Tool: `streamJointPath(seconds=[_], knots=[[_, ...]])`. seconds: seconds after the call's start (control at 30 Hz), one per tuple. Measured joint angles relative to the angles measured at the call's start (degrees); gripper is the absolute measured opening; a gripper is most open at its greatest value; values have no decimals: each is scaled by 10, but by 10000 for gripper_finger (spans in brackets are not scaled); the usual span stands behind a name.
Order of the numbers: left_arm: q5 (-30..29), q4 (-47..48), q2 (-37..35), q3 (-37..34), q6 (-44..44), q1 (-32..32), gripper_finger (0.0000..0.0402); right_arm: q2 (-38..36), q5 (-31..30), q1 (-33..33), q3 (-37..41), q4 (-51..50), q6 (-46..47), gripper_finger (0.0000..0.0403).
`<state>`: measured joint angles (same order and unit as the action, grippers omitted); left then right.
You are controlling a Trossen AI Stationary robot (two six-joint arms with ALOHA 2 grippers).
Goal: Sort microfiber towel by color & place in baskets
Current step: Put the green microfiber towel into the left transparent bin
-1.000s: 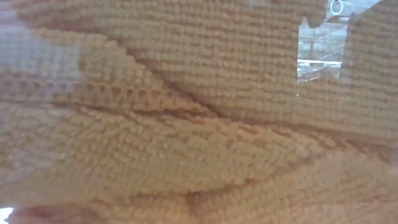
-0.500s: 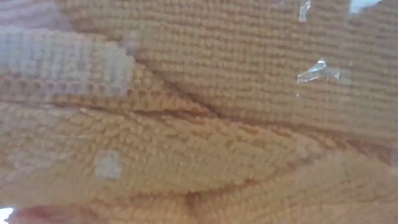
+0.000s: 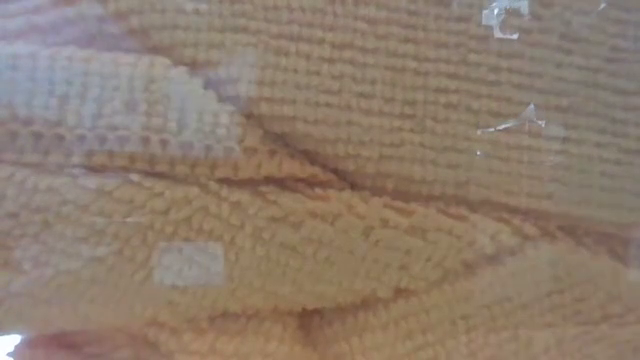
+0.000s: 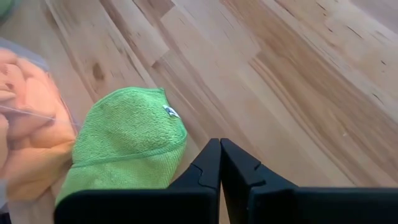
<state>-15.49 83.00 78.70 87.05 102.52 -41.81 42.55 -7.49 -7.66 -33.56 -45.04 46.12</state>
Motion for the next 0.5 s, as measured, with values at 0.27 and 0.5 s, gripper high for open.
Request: streamJointPath(seconds=[0.27,0.5], knots=[[1,19,90,0,214,-129,17,-2,0,0,0,0,-9,0],[40,32,164,0,213,-160,18,-2,-1,0,0,0,-11,0]])
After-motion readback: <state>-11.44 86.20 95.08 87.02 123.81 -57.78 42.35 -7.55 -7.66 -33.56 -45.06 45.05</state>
